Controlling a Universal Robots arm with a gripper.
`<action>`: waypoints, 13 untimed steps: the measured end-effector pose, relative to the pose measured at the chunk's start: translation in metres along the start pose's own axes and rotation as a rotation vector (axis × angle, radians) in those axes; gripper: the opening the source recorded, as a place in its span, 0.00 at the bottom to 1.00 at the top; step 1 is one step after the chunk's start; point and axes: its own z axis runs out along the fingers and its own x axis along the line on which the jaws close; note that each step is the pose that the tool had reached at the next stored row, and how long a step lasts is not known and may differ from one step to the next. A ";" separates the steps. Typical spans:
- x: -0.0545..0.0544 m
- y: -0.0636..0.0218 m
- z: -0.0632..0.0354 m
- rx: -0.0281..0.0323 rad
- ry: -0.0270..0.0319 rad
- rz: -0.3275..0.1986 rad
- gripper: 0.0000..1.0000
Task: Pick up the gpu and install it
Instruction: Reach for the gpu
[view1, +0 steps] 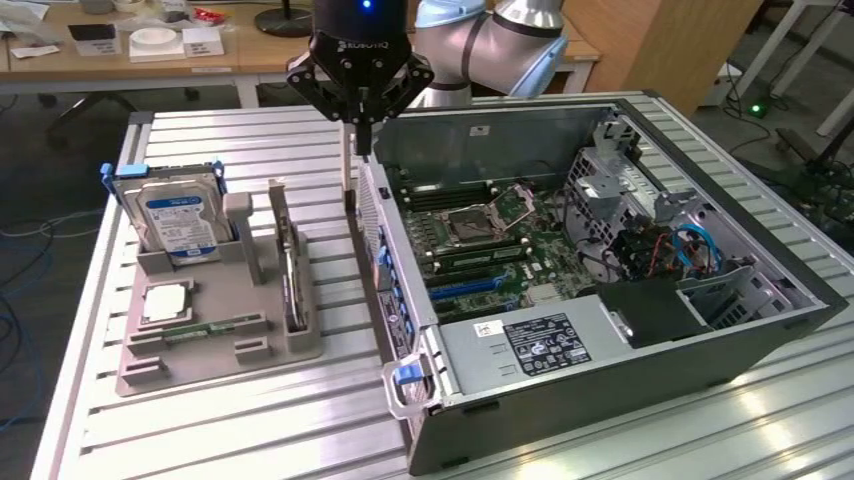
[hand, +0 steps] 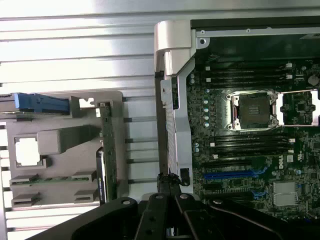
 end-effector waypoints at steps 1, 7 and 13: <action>0.000 0.0000 0.0000 0.0000 0.0001 0.000 0.11; 0.000 0.0000 0.0000 0.0001 0.0000 0.000 0.11; 0.000 0.0000 0.0000 0.0000 -0.0001 0.000 0.11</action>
